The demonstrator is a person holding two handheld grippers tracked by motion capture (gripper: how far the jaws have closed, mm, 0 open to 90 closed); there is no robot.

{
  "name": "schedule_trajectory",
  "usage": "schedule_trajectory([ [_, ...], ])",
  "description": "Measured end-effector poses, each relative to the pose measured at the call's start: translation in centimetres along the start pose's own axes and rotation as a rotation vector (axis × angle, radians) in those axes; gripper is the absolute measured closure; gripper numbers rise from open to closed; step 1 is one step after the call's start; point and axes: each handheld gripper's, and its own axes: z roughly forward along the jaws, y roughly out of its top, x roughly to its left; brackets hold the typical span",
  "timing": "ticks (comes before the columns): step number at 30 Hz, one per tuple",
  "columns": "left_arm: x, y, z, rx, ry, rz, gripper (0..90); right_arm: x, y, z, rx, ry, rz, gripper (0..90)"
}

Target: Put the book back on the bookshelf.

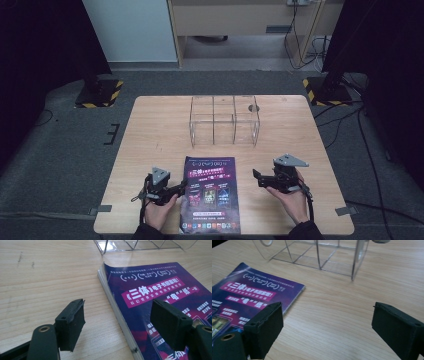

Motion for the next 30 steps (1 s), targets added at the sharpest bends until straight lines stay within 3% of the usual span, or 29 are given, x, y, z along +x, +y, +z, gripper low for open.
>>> schedule_trajectory([
  [15, -1.0, -0.3, 1.2, 0.038, -0.008, 0.033, 28.7, 2.9, 0.6, 1.6, 0.004, 0.062, -0.027, 13.3],
  [30, -1.6, -0.4, 2.1, 0.067, -0.026, 0.024, 30.0, 5.3, -0.4, 3.5, 0.061, 0.107, -0.057, 22.1],
])
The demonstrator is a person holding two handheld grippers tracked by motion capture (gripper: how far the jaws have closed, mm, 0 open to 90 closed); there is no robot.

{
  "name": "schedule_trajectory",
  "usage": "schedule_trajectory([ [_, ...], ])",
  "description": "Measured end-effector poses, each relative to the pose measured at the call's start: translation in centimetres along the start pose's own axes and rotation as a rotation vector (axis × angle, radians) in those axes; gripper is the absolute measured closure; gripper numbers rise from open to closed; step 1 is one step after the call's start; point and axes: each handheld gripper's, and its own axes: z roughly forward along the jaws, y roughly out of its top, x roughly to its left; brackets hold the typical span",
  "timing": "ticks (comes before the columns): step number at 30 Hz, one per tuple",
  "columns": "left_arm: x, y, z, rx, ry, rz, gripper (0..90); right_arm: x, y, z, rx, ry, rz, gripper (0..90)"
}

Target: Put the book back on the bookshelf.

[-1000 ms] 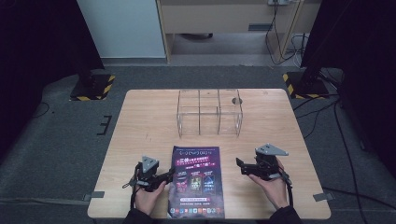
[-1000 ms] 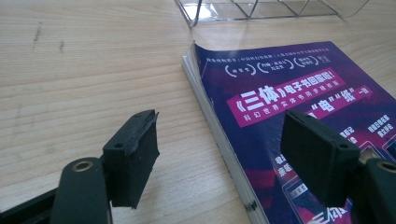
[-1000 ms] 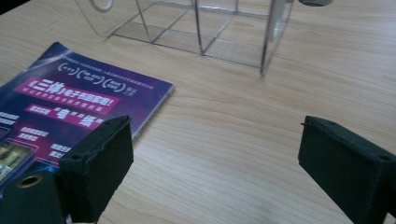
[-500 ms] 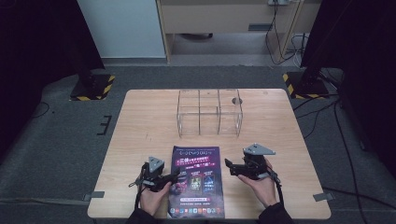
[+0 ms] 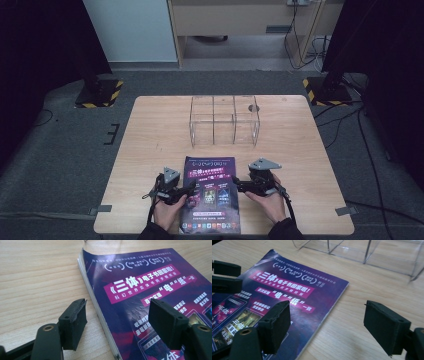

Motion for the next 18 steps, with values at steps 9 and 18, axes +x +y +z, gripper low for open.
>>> schedule_trajectory([
  [9, -0.3, -0.1, 0.6, 0.009, -0.007, -0.006, 30.1, 1.2, -0.7, 1.5, 0.039, 0.022, -0.009, 24.3],
  [18, -0.7, 0.0, 1.0, 0.006, -0.007, -0.009, 29.6, 1.6, -1.1, 2.2, 0.048, 0.030, -0.007, 26.1],
])
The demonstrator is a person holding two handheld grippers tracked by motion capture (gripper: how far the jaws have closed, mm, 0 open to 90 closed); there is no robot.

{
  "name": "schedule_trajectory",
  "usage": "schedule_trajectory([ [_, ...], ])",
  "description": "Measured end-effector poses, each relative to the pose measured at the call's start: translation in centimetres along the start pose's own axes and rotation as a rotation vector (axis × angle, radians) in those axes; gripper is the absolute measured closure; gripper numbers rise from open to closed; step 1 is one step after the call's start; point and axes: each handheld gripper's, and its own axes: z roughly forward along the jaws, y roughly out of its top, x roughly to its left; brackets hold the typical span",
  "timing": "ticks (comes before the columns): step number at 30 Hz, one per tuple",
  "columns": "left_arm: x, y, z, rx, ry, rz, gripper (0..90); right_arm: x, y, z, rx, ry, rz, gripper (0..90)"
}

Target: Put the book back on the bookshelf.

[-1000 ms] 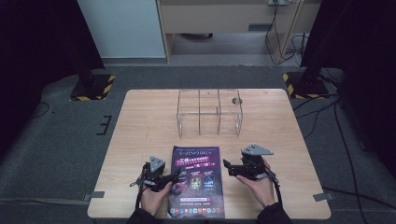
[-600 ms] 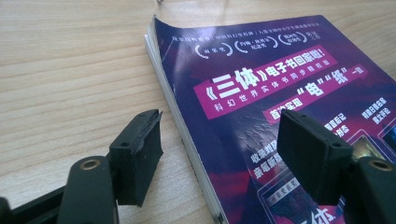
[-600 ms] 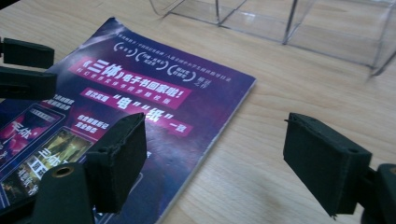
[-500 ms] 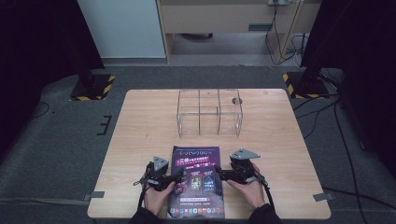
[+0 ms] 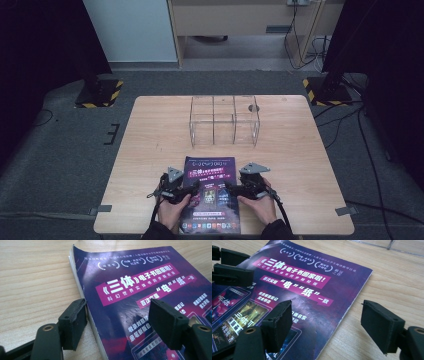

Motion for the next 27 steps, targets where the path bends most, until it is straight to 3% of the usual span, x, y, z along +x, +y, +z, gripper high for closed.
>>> schedule_trajectory([
  [11, 0.2, 0.2, 0.3, -0.016, -0.013, -0.045, 28.1, 0.5, -0.4, 0.8, 0.007, 0.015, 0.011, 28.4],
  [27, 0.0, 0.3, 0.5, -0.011, -0.003, -0.034, 25.9, 0.8, -0.5, 1.2, 0.013, 0.004, 0.011, 28.3],
])
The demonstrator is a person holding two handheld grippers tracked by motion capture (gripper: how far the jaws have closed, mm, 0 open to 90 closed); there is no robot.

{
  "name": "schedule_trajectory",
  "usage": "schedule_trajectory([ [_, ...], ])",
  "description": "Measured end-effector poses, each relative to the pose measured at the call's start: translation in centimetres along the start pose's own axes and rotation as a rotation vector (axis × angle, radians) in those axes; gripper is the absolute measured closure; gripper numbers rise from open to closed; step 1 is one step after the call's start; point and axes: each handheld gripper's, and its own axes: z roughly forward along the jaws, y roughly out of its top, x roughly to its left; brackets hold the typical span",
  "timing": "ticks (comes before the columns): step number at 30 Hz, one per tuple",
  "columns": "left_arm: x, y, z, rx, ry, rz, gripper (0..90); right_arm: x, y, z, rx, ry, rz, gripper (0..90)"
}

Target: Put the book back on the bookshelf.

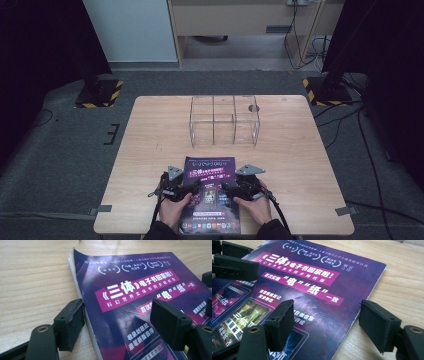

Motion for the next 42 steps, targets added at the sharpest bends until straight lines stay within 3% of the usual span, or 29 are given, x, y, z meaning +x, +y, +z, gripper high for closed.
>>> schedule_trajectory([
  [3, -0.1, 0.0, 0.0, 0.002, 0.006, 0.003, 25.8, 0.0, 0.0, 0.0, -0.002, -0.003, 0.000, 28.3],
  [7, 0.3, -0.1, -0.2, -0.024, 0.002, -0.054, 32.2, 0.1, 0.0, 0.0, -0.002, -0.004, 0.002, 28.2],
  [11, 0.3, -0.2, -0.5, -0.050, -0.004, -0.065, 34.6, 0.1, 0.0, 0.0, -0.001, 0.000, 0.003, 28.1],
  [17, 0.6, -0.3, -1.0, -0.081, -0.053, -0.110, 35.5, -0.1, 0.0, 0.0, -0.003, 0.000, 0.002, 28.6],
  [18, 0.8, -0.2, -1.4, -0.111, -0.096, -0.138, 35.8, -0.1, 0.0, 0.0, -0.004, 0.003, 0.006, 29.3],
  [19, 0.8, -0.2, -1.4, -0.111, -0.096, -0.138, 35.8, -0.1, 0.0, 0.0, -0.004, 0.001, 0.008, 29.5],
  [20, 0.9, -0.1, -1.8, -0.136, -0.144, -0.154, 35.7, -0.1, 0.0, 0.0, -0.005, 0.001, 0.009, 29.7],
  [26, 0.9, -0.4, -2.0, -0.163, -0.231, -0.165, 35.3, -0.3, 0.0, 0.0, -0.007, 0.005, 0.006, 30.7],
  [28, 0.6, -0.6, -1.9, -0.156, -0.242, -0.145, 35.2, -0.4, 0.0, -0.1, -0.008, 0.005, 0.008, 31.3],
  [31, 0.2, -0.7, -1.8, -0.152, -0.227, -0.101, 34.4, -0.4, 0.0, -0.1, -0.009, 0.008, 0.015, 31.9],
  [38, 0.1, -0.4, -1.4, -0.142, -0.234, -0.073, 29.3, -0.6, 0.0, -0.1, -0.012, 0.011, 0.014, 34.2],
  [41, -0.7, -0.1, -1.8, -0.176, -0.257, -0.009, 29.5, -0.6, 0.0, -0.1, -0.012, 0.010, 0.015, 34.3],
  [42, -0.7, -0.1, -1.8, -0.176, -0.257, -0.009, 29.5, -0.6, 0.0, -0.1, -0.012, 0.010, 0.015, 34.3],
])
